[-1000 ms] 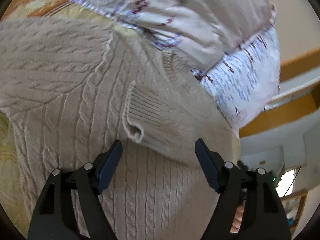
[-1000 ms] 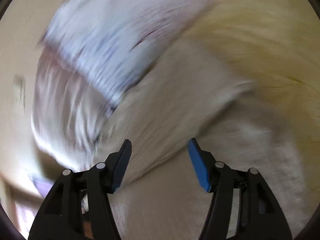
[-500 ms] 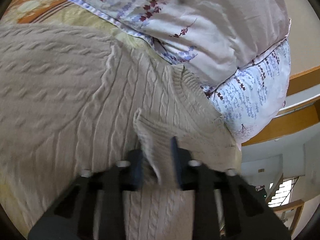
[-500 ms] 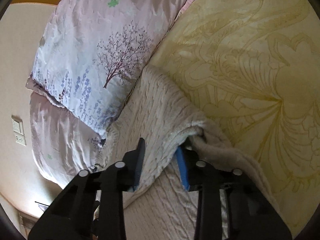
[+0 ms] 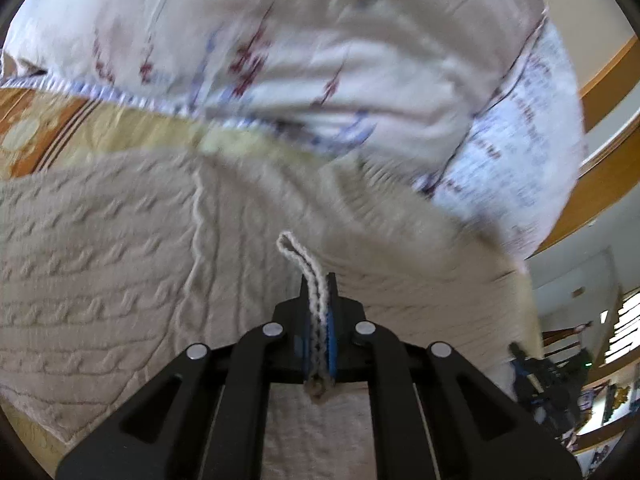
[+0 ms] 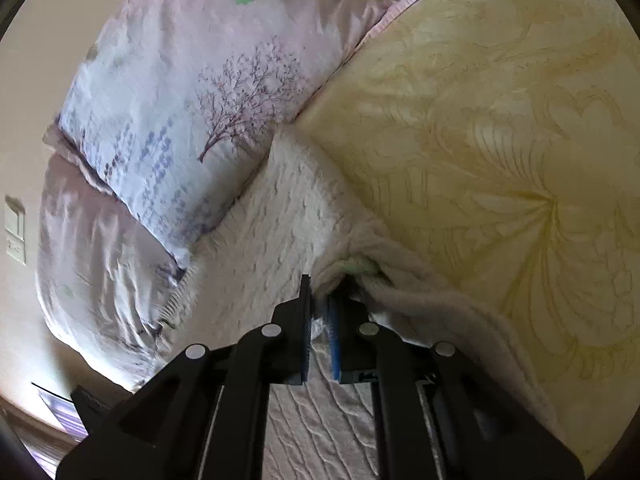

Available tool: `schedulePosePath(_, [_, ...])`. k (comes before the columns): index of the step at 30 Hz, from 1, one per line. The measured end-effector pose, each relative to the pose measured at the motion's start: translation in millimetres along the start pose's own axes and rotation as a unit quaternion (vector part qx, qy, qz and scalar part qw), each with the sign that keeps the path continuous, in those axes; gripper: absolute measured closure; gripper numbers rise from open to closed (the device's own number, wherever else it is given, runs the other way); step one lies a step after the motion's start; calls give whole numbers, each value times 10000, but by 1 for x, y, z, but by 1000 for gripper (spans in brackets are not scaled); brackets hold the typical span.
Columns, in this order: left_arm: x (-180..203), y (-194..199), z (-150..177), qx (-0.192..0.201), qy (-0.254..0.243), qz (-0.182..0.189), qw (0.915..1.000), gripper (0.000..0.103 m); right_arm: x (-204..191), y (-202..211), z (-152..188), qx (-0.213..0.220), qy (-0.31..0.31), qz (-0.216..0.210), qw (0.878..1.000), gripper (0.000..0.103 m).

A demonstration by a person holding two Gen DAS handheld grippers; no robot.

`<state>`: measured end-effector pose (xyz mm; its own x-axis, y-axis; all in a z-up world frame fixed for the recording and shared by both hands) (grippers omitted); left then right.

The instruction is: Fold small clothes

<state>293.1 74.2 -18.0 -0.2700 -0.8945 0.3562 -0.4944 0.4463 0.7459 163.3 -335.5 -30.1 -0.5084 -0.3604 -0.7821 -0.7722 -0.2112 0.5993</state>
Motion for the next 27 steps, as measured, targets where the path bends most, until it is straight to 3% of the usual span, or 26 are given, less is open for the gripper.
schedulePosePath(3, [-1, 3, 5, -88, -58, -183, 9998, 90, -2, 11, 4, 115, 128, 283, 9995, 81])
schedulePosePath(5, [-1, 21, 9, -12, -151, -269, 9995, 65, -3, 24, 6, 386, 167, 455, 9981, 61])
schedulePosePath(7, [-3, 44, 16, 177, -213, -310, 9991, 48, -9, 39, 11, 763, 338, 476, 9954, 58])
schedulePosePath(9, [-11, 72, 24, 375, -253, -308, 9985, 42, -19, 46, 16, 943, 572, 410, 9931, 56])
schedulePosePath(11, [-27, 104, 37, 572, -163, -384, 9975, 37, -37, 38, 24, 670, 943, 203, 9931, 49])
schedulePosePath(14, [-65, 149, 60, 784, 184, -712, 9942, 35, -56, 11, 39, -87, 1222, 65, 9924, 49])
schedulePosePath(17, [-111, 185, 89, 927, 823, -963, 9876, 35, -67, -10, 54, -422, 1436, 138, 9886, 49])
schedulePosePath(20, [-159, 213, 121, 1032, 1637, -1116, 9747, 36, -67, -27, 63, -565, 1594, 387, 9848, 48])
schedulePosePath(24, [-205, 231, 147, 1264, 2532, -1087, 9529, 41, -66, -20, 67, -619, 1457, 218, 9871, 41])
schedulePosePath(27, [-240, 238, 160, 1514, 3282, -994, 9271, 42, -62, -15, 66, -765, 1349, 144, 9878, 40])
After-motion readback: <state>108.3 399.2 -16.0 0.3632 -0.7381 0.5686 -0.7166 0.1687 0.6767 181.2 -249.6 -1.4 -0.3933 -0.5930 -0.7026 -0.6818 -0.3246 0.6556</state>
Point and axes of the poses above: each gripper's, at about its wrist camera, not at the fingertips, and y roughly against the way its jaws point, x to its right, z to its underside, the point moved 3 cm from there along -y, roughly the way its jaws point, and after that the axes turned 15 degrees about -y, right-handed, at the moved point
